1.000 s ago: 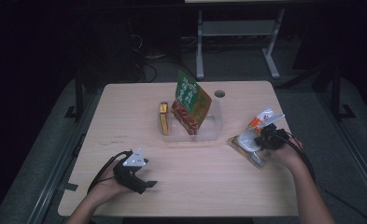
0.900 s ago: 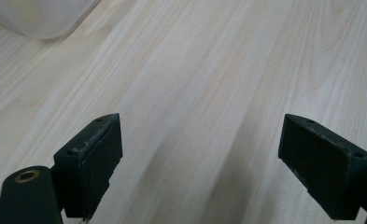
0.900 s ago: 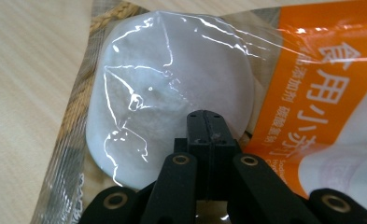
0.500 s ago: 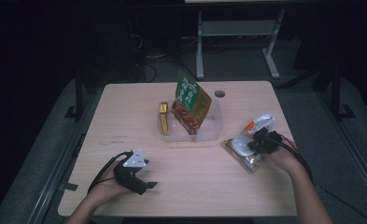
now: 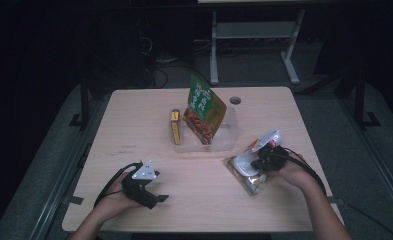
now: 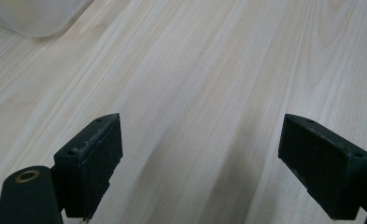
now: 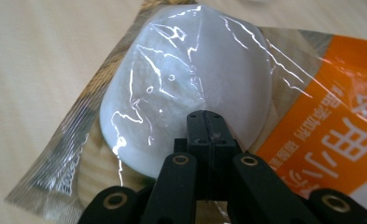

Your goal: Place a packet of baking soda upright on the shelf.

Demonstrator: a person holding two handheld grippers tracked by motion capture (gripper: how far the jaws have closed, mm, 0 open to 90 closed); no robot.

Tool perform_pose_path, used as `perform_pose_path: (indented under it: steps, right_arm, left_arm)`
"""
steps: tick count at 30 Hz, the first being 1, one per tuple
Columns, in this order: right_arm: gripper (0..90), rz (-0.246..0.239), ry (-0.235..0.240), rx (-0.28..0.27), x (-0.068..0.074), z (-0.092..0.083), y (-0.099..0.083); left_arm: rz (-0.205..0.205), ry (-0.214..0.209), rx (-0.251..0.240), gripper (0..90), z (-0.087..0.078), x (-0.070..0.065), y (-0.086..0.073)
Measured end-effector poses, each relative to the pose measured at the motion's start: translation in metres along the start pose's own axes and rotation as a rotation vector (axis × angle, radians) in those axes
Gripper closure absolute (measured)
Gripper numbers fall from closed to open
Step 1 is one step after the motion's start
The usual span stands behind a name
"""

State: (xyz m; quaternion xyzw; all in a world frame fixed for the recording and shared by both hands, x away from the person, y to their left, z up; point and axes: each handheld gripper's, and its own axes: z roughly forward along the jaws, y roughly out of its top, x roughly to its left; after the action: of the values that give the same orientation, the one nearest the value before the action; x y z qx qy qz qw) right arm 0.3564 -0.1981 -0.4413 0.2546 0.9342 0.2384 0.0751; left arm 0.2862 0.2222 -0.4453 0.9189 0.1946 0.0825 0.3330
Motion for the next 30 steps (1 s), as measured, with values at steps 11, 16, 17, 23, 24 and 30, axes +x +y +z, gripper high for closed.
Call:
perform_pose_path:
  steps: [11,16,17,23,24,30]
  right_arm:
    - [90.0,-0.126,0.089,-0.013,0.031,0.013,0.025]
    - [90.0,-0.177,0.120,-0.016,0.046,0.020,0.038]
    - [90.0,-0.188,0.126,-0.017,0.049,0.021,0.040]
    - [90.0,-0.236,0.151,-0.029,0.066,0.028,0.053]
    - [90.0,-0.243,0.156,-0.029,0.069,0.029,0.055]
    - [90.0,-0.288,0.181,-0.038,0.086,0.035,0.066]
  left_arm:
    - [-0.003,-0.007,-0.004,13.3,0.002,-0.002,0.001]
    - [-0.001,-0.007,-0.003,13.3,0.002,-0.003,0.001]
    - [-0.001,-0.007,-0.003,13.3,0.002,-0.002,0.001]
    - [0.001,-0.004,0.000,13.3,0.001,-0.001,0.001]
    - [-0.005,-0.004,-0.005,13.3,0.001,-0.002,0.001]
    - [0.002,-0.005,-0.011,13.5,0.001,-0.001,0.001]
